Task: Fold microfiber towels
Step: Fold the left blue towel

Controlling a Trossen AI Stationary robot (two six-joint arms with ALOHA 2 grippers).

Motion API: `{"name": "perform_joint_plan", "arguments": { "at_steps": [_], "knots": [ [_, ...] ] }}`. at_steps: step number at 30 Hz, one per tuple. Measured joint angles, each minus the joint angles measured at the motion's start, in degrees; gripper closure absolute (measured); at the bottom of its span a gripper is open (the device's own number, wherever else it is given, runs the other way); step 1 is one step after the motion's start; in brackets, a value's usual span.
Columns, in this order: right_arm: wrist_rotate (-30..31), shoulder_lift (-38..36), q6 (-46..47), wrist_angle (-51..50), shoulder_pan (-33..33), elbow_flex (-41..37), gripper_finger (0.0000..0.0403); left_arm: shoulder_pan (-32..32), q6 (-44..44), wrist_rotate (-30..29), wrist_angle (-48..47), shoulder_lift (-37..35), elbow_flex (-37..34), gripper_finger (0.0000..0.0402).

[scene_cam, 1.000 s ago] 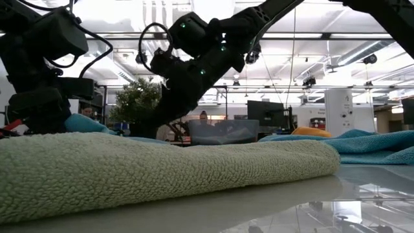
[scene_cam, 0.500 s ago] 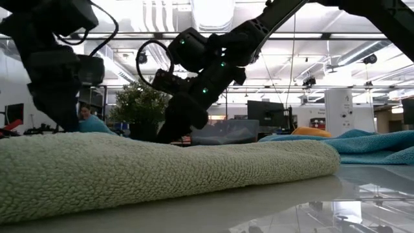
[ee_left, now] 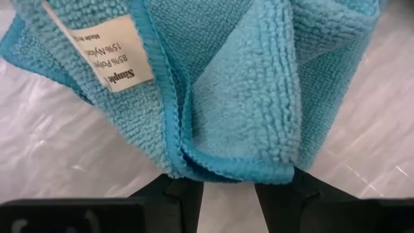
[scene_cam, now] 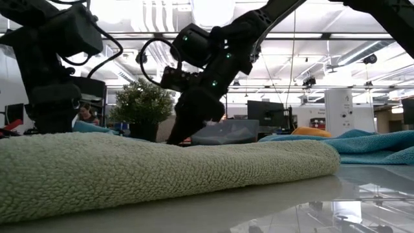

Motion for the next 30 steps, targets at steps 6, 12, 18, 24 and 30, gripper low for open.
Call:
{"name": "perform_joint_plan", "arguments": {
  "at_steps": [6, 12, 18, 24, 30],
  "knots": [
    [0.01, -1.24, 1.35, -4.14, 0.39, -0.75, 0.0394, 0.0, 0.5, -0.04, -0.24, 0.01, 0.11, 0.0285],
    [-0.08, -3.26, -0.1, -3.51, 0.39, -4.22, 0.0394, 0.0, 2.23, -0.05, -0.24, -3.13, 0.2, 0.0285],
    [0.0, -4.5, 1.74, 9.59, 0.26, -8.84, 0.0394, 0.07, 1.09, -0.18, -0.45, -4.94, 0.0, 0.0285],
    [-0.15, -4.72, 5.36, 24.65, 1.09, -13.64, 0.0394, 0.07, 1.07, -0.38, -0.26, -4.46, 0.0, 0.0285],
    [0.03, -4.72, 8.8, 27.32, 0.9, -13.02, 0.0383, 0.04, 1.53, -0.46, -0.22, -3.98, 0.02, 0.0285]
  ]
}}
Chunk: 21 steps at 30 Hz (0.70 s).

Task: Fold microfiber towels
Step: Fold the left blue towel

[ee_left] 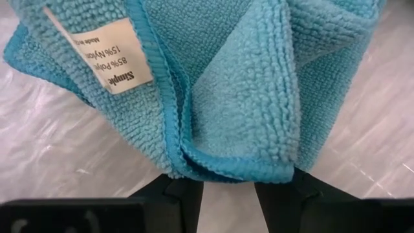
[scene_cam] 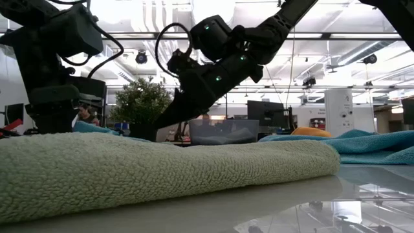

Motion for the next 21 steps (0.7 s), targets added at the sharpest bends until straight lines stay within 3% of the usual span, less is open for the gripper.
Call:
{"name": "perform_joint_plan", "arguments": {
  "at_steps": [14, 21],
  "knots": [
    [-0.11, 0.01, 0.6, -0.2, 0.09, 1.08, 0.0231, 0.0, 0.2, 0.04, -0.04, -0.15, 0.0, 0.0285],
    [-0.11, 0.63, -0.07, -1.13, 0.07, 0.35, 0.02, -0.04, 1.08, -0.39, -0.04, -0.15, -0.02, 0.0285]
  ]
}}
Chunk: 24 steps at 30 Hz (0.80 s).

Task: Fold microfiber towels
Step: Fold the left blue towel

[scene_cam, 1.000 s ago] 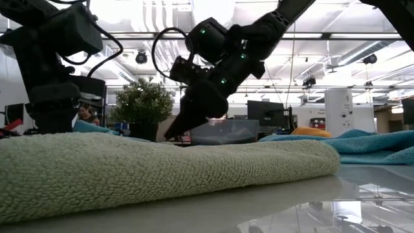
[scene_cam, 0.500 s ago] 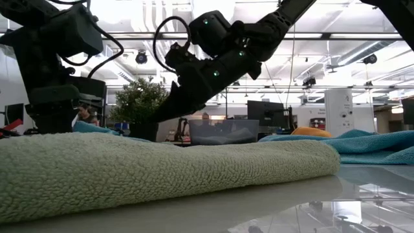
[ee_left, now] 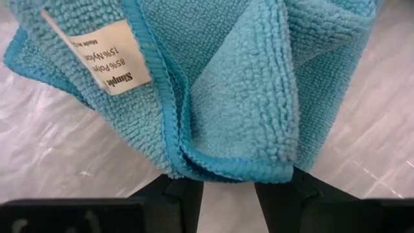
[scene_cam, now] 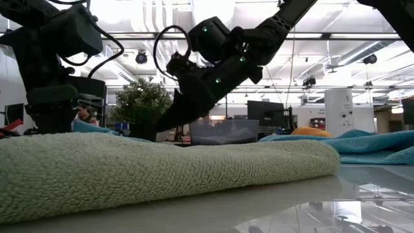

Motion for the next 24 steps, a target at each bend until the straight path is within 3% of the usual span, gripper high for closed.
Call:
{"name": "perform_joint_plan", "arguments": {
  "at_steps": [13, 24],
  "knots": [
    [0.05, 1.13, 0.07, 0.2, -0.78, -0.3, 0.0223, 0.0, 0.33, -0.35, 0.04, 0.07, -0.07, 0.0285],
    [-0.04, 1.13, 1.16, 4.02, -0.79, -5.03, 0.0231, 0.04, 0.52, -2.69, -0.08, 0.09, -0.15, 0.0285]
  ]
}}
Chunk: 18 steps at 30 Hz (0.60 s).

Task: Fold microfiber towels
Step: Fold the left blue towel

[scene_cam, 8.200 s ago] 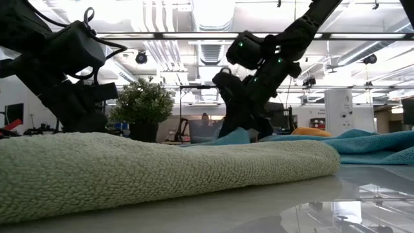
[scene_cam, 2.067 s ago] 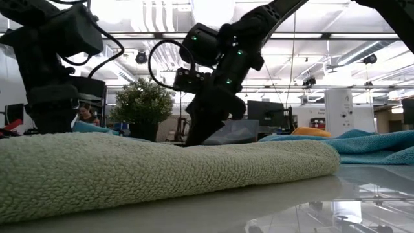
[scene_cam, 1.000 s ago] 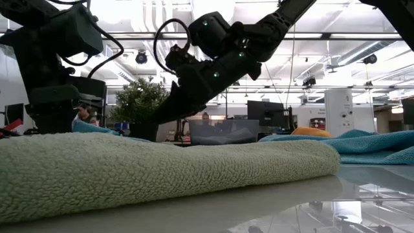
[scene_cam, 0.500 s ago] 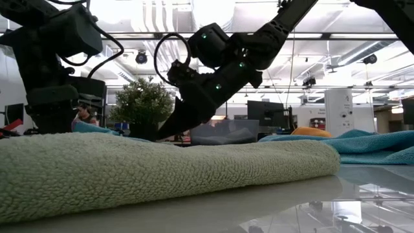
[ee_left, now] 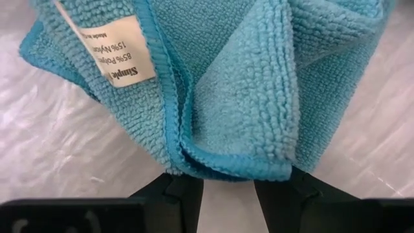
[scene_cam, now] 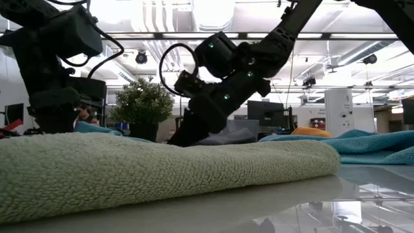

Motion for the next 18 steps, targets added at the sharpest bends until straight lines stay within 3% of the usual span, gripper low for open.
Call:
{"name": "perform_joint_plan", "arguments": {
  "at_steps": [4, 10, 18],
  "knots": [
    [0.03, 0.21, -0.42, 0.18, -0.19, -0.05, 0.0275, 0.02, 0.36, -0.13, -0.43, -0.2, 0.67, 0.0285],
    [-0.02, 0.73, -1.26, 0.4, -0.19, -0.16, 0.0379, 0.02, 2.96, -0.01, -3.05, -2.46, 3.09, 0.0285],
    [0.89, -1.9, -1.35, -0.7, -0.19, -0.26, 0.0394, -0.04, 2.43, 0.48, -3.53, -4.64, 3.69, 0.0285]
  ]
}}
